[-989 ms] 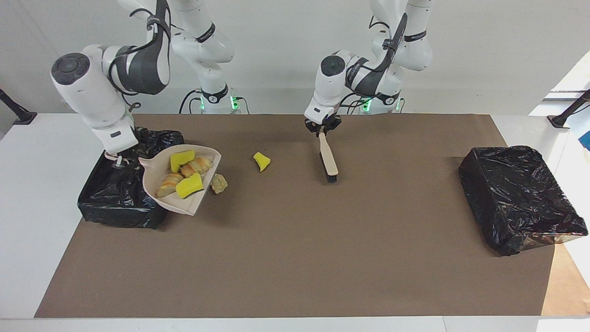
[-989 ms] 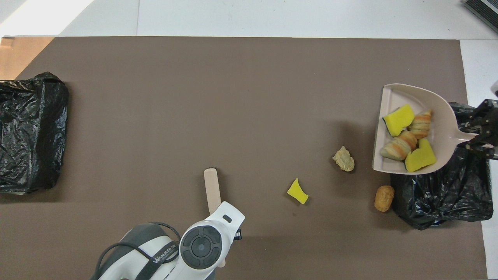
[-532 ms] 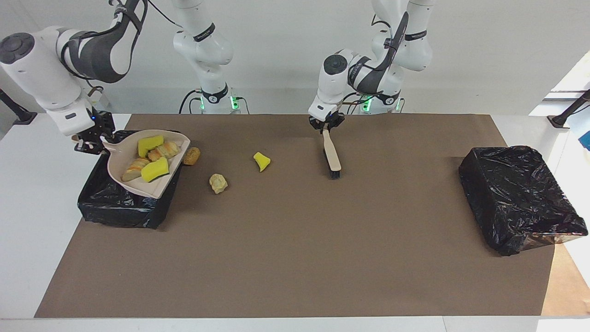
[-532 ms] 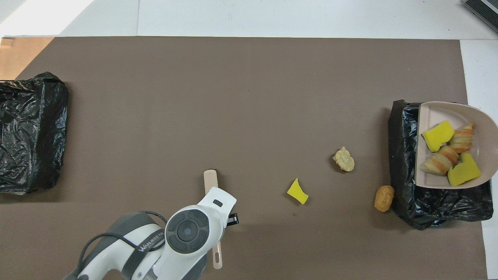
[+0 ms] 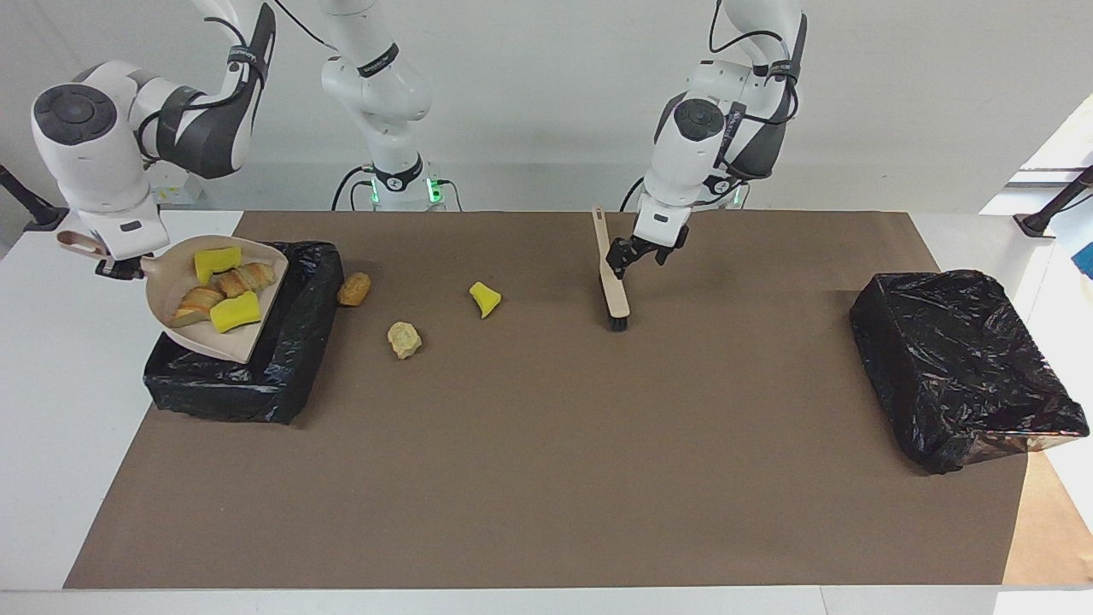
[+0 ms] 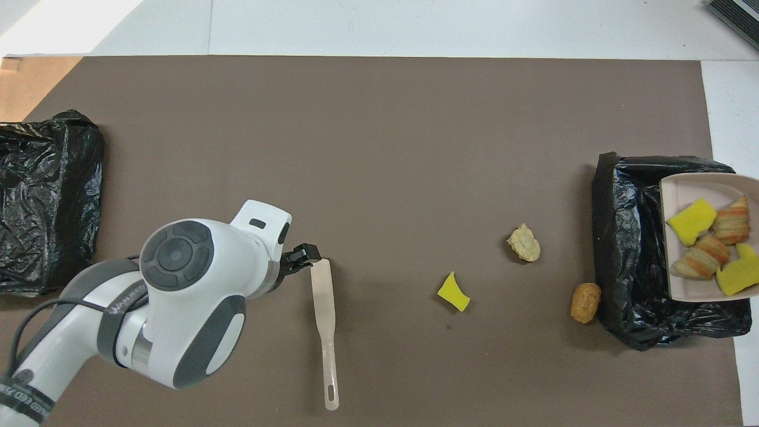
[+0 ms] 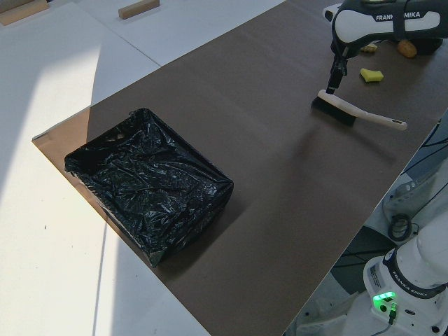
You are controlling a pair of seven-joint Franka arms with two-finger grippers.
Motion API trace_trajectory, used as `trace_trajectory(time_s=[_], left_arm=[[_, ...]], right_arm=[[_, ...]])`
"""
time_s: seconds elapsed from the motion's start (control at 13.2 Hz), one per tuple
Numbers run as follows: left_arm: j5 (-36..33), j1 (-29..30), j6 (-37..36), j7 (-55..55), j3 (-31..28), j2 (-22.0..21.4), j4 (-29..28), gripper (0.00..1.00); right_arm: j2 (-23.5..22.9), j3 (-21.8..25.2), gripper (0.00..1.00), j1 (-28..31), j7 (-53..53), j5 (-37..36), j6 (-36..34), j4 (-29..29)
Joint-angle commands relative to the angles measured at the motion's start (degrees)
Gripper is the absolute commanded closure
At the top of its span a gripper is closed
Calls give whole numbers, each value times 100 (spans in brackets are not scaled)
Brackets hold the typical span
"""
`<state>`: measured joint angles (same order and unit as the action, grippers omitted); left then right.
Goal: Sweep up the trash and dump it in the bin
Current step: 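Tip the dustpan to dump pieces into the bag while the left gripper releases the brush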
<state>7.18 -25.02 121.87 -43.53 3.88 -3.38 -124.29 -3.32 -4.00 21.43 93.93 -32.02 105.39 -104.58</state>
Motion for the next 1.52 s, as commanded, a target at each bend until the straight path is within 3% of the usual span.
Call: trace_trajectory(time_s=[0.0,0.38,0.84,0.99,1.29,1.44], left_arm=[[-76,610,-313,1158,42,373,581,0],[-189,1700,-592,3532,42,444,1177,0],[-646,2142,-2945,4975,34,382,2670,0],[-674,2203,-3449,5083,16,295,2928,0],[-665,2230,-3468,4960,34,215,2840,0],[-656,2221,-3398,4366,34,206,2840,0]], right_arm=[[217,-39,100,-77,-375,-611,-36,-238],[235,-48,100,-384,-384,-1560,-54,-239],[323,-39,100,-684,-936,-2132,-562,-300],[314,-48,100,-737,-1166,-2256,-721,-169],[323,-109,100,-763,-956,-2098,-748,165],[288,-372,100,-763,-886,-1940,-774,280]])
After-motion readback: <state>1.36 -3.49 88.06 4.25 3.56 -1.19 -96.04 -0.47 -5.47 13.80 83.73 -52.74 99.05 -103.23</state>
